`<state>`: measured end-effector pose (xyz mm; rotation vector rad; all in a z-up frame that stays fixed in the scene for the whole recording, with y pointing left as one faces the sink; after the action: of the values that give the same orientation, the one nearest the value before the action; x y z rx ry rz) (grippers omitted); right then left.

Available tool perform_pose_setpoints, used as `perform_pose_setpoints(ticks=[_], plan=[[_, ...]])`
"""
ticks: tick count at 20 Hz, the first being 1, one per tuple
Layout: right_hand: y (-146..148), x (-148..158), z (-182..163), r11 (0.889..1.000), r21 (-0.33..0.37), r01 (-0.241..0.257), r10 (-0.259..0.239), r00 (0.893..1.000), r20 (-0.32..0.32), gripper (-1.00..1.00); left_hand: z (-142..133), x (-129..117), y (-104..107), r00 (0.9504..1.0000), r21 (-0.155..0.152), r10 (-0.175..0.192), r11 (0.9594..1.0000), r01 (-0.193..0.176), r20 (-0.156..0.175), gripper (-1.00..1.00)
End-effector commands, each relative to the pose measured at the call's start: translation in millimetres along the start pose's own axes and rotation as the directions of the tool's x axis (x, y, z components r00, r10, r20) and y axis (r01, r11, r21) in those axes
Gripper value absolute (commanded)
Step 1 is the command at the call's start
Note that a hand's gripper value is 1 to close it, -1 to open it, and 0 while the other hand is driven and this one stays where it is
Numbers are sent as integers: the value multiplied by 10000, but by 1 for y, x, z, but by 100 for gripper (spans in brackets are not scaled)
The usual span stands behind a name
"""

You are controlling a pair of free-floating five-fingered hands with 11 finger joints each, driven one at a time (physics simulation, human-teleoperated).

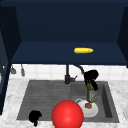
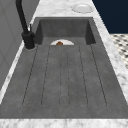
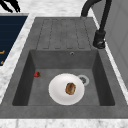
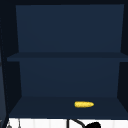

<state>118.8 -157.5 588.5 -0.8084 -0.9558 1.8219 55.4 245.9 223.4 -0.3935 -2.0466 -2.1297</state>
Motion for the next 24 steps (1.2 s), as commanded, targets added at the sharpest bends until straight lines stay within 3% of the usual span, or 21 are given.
perform_pose_setpoints(ticks=[1, 5, 15, 24], plan=[[19, -16, -14, 9996, -47, 269, -271, 9982, -539, 100, 0, 0, 0, 10000, 0, 0, 10000, 0, 0, 0], [40, -22, -17, 9986, 174, 492, -471, 9932, -1061, 100, 0, 0, 0, 10000, 0, 0, 10000, 0, 0, 0], [83, -43, -34, 9984, 266, 501, -433, 9761, -2128, 100, 0, 0, 0, 10000, 0, 0, 10000, 0, 0, 0], [96, -85, -55, 9980, 373, 520, -449, 9843, -1707, 100, 0, 0, 0, 10000, 0, 0, 10000, 0, 0, 0]])
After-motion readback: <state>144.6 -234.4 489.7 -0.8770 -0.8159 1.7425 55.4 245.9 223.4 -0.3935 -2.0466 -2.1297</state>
